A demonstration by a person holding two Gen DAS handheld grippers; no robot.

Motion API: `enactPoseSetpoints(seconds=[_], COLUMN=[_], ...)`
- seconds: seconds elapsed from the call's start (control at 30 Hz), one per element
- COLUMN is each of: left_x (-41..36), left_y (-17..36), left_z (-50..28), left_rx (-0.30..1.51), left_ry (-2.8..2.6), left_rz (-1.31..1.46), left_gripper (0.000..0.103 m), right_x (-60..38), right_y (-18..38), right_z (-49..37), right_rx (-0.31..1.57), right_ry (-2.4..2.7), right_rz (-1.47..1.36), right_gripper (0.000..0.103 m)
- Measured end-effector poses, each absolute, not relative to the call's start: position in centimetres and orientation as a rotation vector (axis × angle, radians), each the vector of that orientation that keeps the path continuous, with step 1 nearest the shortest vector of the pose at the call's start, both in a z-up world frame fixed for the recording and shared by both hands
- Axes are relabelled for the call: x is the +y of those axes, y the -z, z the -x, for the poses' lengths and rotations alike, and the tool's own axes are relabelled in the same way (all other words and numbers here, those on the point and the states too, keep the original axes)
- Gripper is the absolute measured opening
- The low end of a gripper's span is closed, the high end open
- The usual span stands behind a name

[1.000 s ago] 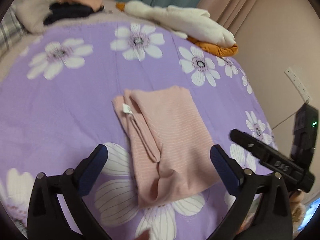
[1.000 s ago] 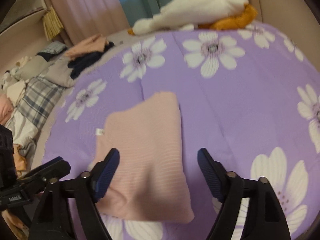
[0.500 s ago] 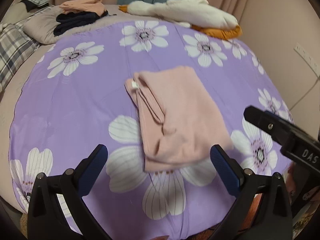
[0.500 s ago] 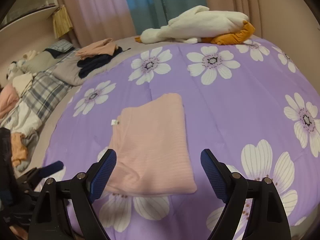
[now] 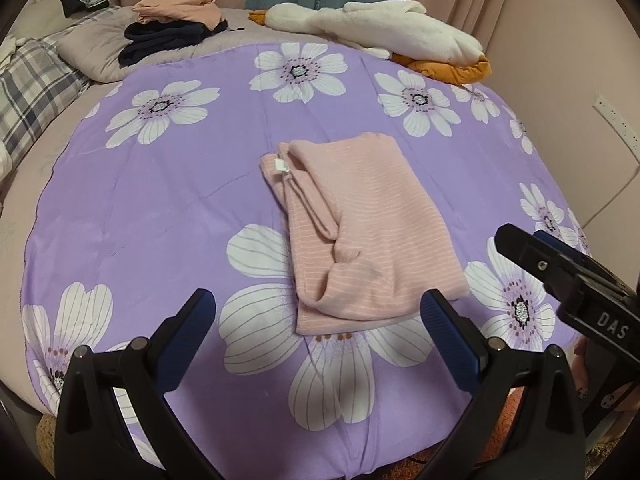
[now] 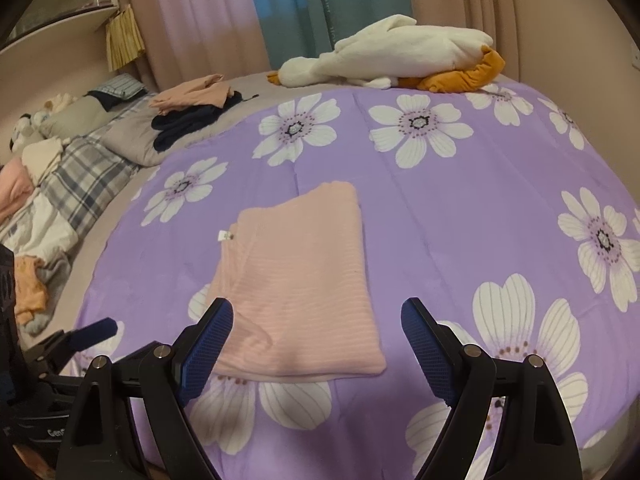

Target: Fold small clothes

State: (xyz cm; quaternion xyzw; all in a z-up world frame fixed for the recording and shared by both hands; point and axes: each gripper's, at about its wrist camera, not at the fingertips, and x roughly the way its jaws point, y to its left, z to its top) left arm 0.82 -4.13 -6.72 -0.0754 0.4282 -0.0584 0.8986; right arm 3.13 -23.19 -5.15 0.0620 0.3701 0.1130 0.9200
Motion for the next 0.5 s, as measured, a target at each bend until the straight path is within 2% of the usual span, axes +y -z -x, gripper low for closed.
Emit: enactPoseSetpoints(seconds=[0.5], left_x=[-4.45], left_y=[6.53], left_z=[-0.45], left_rx=[0.885], left_ry=[0.142], left_rz=[0.145], left_gripper=[0.102], right_x=[-22.55], right_y=[5.5], right_z=[-3.14], right_rx=[0.763], right_ry=[-0.237], right_rz=[-0.09], right_gripper=[0.086])
